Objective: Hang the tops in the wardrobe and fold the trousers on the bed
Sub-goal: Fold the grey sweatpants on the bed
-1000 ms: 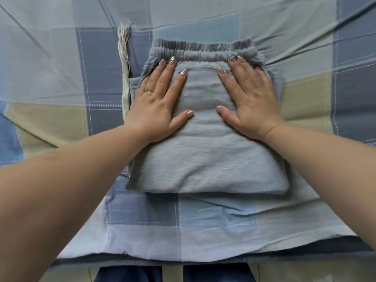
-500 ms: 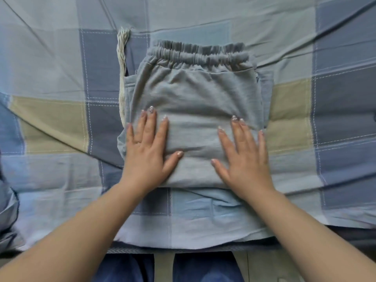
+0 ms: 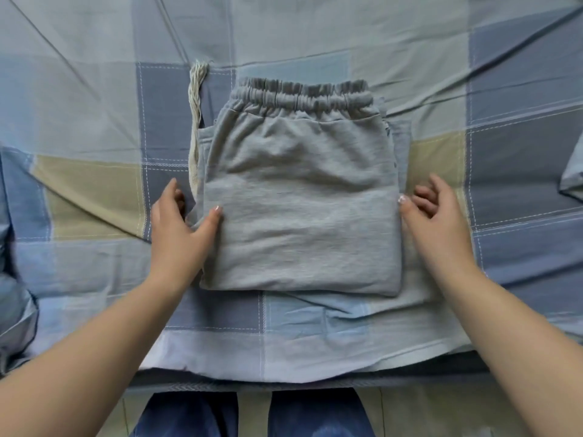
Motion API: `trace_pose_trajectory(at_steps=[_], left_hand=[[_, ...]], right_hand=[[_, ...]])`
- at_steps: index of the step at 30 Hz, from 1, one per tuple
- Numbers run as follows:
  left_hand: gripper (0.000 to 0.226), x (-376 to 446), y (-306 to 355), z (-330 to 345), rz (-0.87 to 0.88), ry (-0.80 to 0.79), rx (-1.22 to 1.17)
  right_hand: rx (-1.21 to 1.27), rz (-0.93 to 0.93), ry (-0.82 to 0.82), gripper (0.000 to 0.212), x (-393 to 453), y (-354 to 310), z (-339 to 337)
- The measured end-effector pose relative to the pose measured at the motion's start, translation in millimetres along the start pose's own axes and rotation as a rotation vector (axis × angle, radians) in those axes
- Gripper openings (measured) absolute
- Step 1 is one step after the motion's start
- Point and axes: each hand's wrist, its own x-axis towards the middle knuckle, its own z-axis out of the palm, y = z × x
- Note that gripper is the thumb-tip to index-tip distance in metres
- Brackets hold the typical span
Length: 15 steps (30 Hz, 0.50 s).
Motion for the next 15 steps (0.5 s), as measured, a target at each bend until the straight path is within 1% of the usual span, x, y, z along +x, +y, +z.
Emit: trace_pose_trajectory(at_steps=[1,2,4,6,8,9,12,15], left_hand=[[0.080,3.5,1.0,-1.6,-0.056,-0.049,-0.035],[0.081,6.8,3.7,-2.5,-0.050,-0.115,-0.046],[0.079,13.0,14.0,0.8,0.022,-0.247,-0.077],[0.080,15.7,26.9,8.9,0.035,-0.332,-0.164],[0.075,16.3,34.7,16.5,-0.032,-0.359,-0.284],[0.069,17.4,35.4,18.5,-0.079,-0.367,-0.348],[0.051,16.2,34.1,15.4,-0.187,-0.406,-0.478],[0.039,8.5,36.3,4.7,-0.238,-0.444,-0.541]], right_hand=[[0.059,0.061,-0.029,0.062,6.6,-3.9,0.0],[0.067,0.080,-0.082,0.059,11.9,-7.1,2.0],[0.016,0.049,-0.207,0.055,18.9,-13.1,11.1],[-0.006,0.018,-0.277,0.065,19.7,-19.1,24.2],[0.021,-0.002,-0.310,0.075,20.1,-20.2,34.5],[0.022,-0.011,-0.320,0.076,19.9,-20.6,37.1],[0.015,-0.017,-0.329,0.070,15.7,-18.0,32.7],[0.026,-0.024,-0.336,0.060,-0.8,-22.5,22.7]])
